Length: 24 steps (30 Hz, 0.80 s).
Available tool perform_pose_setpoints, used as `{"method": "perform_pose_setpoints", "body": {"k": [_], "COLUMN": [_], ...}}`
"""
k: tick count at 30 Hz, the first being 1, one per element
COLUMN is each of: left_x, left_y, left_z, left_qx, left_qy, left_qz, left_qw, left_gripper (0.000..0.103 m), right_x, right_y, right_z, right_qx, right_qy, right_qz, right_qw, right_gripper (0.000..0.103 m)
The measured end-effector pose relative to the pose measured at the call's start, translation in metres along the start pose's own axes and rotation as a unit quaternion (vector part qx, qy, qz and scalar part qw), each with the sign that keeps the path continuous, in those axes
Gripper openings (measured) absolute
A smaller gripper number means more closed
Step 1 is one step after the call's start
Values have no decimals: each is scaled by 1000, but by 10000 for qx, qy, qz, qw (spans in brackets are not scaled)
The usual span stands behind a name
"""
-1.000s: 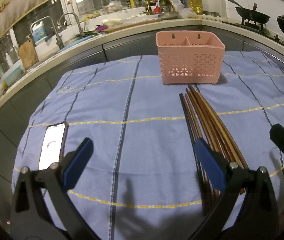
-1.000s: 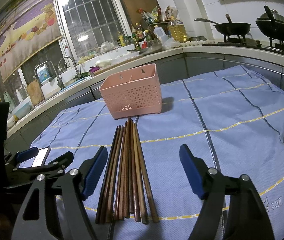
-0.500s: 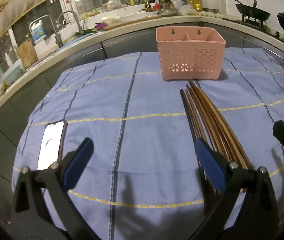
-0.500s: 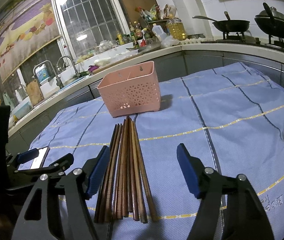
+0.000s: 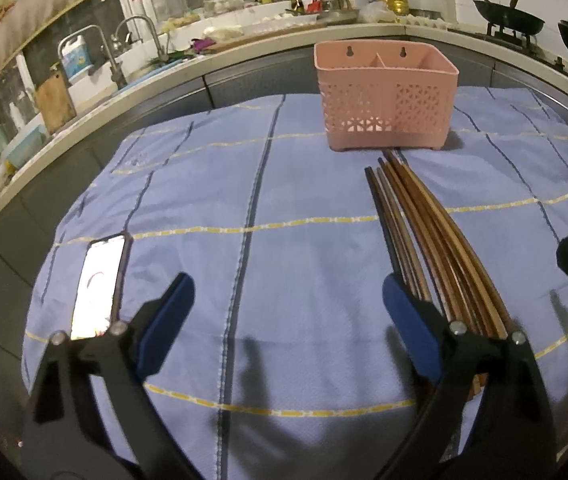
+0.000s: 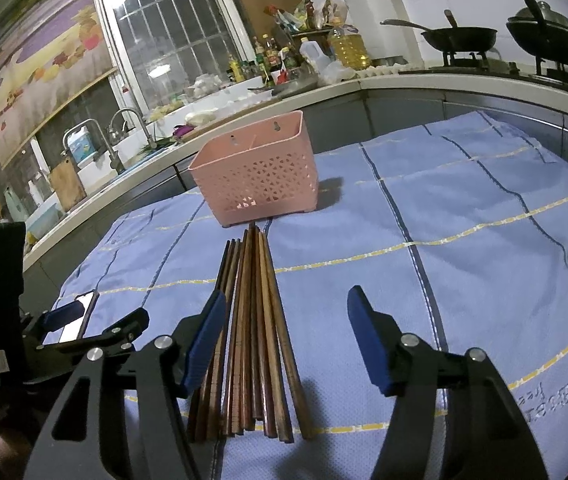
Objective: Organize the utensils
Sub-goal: 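Move both open grippers down toward the chopstick bundle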
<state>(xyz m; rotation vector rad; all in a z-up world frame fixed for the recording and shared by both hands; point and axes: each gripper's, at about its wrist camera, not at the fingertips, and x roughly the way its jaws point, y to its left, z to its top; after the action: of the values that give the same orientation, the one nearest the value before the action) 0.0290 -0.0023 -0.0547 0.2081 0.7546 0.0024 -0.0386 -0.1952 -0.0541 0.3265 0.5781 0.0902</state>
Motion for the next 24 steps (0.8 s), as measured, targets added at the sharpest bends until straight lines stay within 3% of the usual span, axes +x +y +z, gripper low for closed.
{"method": "perform_pose_setpoints", "body": {"k": [24], "left_x": [17], "left_y": [-6], "left_z": [1], "left_qx": [27], "left_qy": [271], "left_qz": [-171], "left_qw": [9995], "left_gripper": [91], "right_x": [10], "right_y": [-10], "right_z": [-1], "right_qx": [60], "right_qy": [186], "right_qz": [-55], "right_qw": [9998], "right_gripper": [74]}}
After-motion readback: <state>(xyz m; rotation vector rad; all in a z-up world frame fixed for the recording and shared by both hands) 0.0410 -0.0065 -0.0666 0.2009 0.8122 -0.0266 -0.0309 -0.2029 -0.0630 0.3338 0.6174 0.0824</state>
